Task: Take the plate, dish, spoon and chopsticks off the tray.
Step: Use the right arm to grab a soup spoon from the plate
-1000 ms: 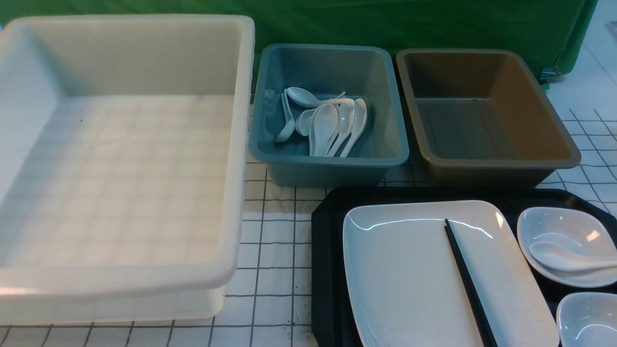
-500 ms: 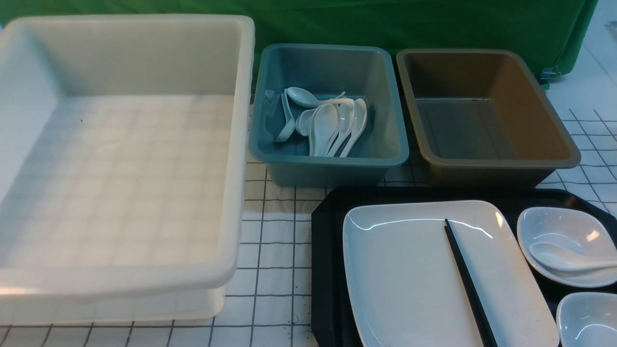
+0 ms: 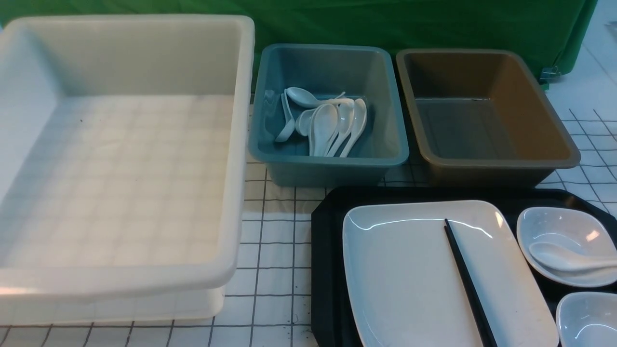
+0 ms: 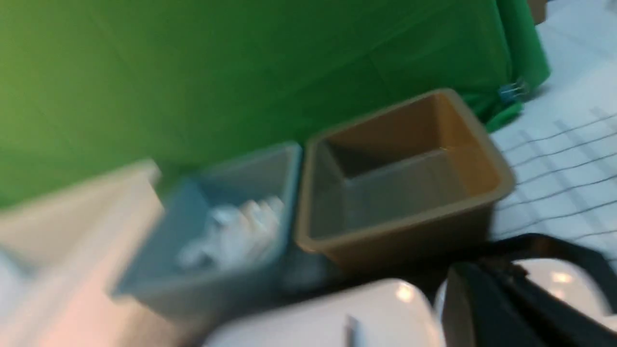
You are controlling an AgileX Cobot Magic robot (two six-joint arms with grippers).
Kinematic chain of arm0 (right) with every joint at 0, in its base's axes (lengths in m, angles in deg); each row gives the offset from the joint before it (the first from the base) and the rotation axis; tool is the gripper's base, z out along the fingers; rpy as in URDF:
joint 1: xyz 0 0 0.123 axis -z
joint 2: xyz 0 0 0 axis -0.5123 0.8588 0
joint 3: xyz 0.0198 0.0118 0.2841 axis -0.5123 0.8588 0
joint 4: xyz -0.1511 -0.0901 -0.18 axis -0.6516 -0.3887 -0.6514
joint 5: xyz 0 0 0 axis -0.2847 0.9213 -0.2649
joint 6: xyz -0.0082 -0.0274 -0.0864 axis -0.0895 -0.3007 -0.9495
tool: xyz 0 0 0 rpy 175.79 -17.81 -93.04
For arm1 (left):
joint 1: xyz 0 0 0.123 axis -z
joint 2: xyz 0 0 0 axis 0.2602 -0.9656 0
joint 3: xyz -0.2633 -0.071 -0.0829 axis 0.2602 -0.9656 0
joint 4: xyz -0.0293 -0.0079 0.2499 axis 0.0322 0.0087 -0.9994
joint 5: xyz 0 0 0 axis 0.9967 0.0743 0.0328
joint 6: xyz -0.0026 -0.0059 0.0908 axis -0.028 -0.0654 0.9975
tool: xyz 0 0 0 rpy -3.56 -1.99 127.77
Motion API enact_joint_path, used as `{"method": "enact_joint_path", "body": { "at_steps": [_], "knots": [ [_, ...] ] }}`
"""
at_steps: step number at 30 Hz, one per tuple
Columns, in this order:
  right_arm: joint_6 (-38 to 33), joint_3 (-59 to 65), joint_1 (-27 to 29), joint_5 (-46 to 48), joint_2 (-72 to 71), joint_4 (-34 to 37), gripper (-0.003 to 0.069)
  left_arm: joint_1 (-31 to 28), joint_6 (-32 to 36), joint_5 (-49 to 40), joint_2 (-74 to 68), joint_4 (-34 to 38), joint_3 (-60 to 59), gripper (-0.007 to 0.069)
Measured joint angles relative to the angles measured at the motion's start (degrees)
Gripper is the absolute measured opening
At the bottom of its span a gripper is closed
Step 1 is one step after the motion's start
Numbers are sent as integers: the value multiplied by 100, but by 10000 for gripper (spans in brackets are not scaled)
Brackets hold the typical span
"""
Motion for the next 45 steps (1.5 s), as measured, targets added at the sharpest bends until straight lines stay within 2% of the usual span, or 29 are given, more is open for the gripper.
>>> {"method": "enact_joint_path", "body": {
  "at_steps": [3,4,5,8,15,17,18,19,21,22,23,26,32,35,40,45],
  "knots": [
    [-334,-1233,0,1867,1221,-783,30,0,0,0,0,0,0,21],
    [-347,-1305,0,2121,1307,-832,30,0,0,0,0,0,0,21],
    [-428,-1750,0,2931,1994,-1159,30,0,0,0,0,0,0,21],
    [-528,-2374,0,4193,3223,-1751,30,0,0,0,0,0,0,21],
    [-859,-2722,0,4216,5245,-2118,54,0,0,0,0,0,0,21],
    [-959,-2774,0,4215,6001,-2327,130,0,0,0,0,0,0,21],
    [-962,-2780,0,4215,6055,-2350,139,0,0,0,0,0,0,21],
    [-1012,-2832,0,4215,6508,-2580,225,0,0,0,0,0,0,21],
    [-1064,-2907,0,4215,6938,-2847,321,0,0,0,0,0,0,21],
    [-1069,-2914,0,4215,6977,-2876,330,0,0,0,0,0,0,21],
    [-1107,-2973,0,4215,7233,-3112,393,0,0,0,0,0,0,21],
    [-1352,-3087,0,4204,7526,-3476,460,0,0,0,0,0,0,21],
    [-2488,-3132,0,3849,7860,-3630,478,0,0,0,0,0,0,21],
    [-3365,-3132,0,3514,8097,-3640,478,0,0,0,0,0,0,21],
    [-4195,-3132,0,2992,8326,-3712,478,0,0,0,0,0,0,21],
    [-4657,-3132,0,2805,8606,-3867,478,0,0,0,0,0,0,21]
  ]
}}
